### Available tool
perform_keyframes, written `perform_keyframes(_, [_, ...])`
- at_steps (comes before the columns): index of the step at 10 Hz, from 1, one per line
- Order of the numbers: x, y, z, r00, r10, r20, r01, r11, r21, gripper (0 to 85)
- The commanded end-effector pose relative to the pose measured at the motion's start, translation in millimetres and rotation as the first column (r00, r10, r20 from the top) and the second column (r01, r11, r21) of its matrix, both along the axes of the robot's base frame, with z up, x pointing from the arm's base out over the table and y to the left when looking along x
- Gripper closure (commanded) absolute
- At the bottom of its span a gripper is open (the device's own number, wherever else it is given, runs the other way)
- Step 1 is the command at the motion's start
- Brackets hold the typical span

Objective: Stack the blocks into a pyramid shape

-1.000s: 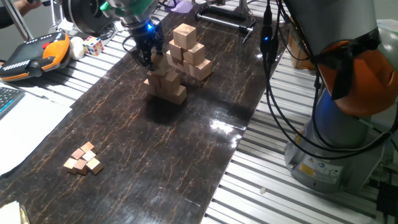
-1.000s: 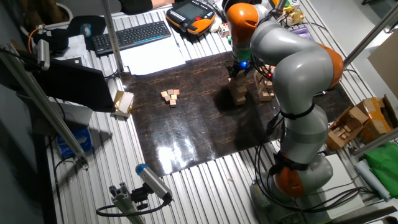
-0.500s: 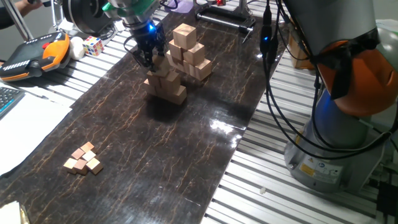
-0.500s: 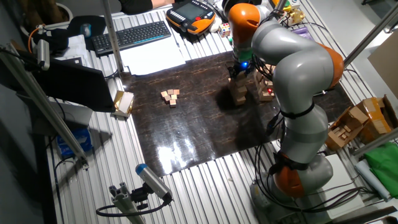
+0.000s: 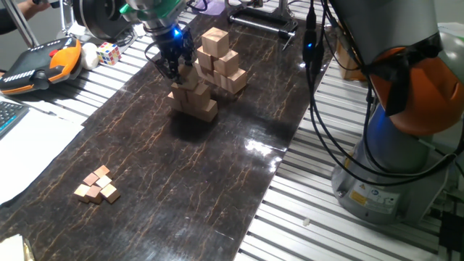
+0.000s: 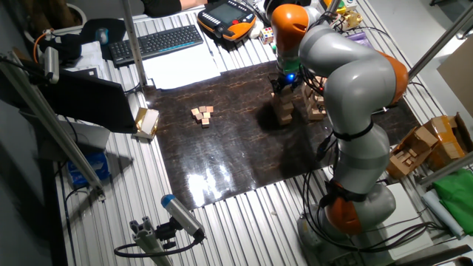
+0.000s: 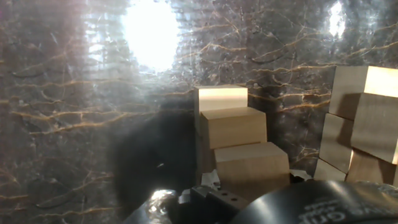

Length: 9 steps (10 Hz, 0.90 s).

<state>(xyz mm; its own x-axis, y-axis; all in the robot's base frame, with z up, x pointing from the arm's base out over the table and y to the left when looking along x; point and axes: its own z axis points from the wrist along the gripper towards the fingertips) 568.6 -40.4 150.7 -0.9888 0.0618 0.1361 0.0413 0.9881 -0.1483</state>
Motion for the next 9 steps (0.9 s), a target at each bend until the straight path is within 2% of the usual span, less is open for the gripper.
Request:
perform_keyframes(1, [0.0, 0.0, 0.0, 1.0, -0.004, 0.0, 0.004, 1.0, -0.001, 53.3])
perform_keyframes(4, [0.3, 0.1, -0.6, 1.0, -0.008, 0.002, 0.008, 1.0, -0.001, 47.0])
perform_keyframes(7, [0.3, -0.2, -1.0, 1.0, -0.011, 0.006, 0.011, 1.0, -0.011, 37.0])
perform_keyframes(9, [-0.4, -1.1, -1.8, 1.0, -0.014, 0.003, 0.014, 1.0, -0.011, 34.0])
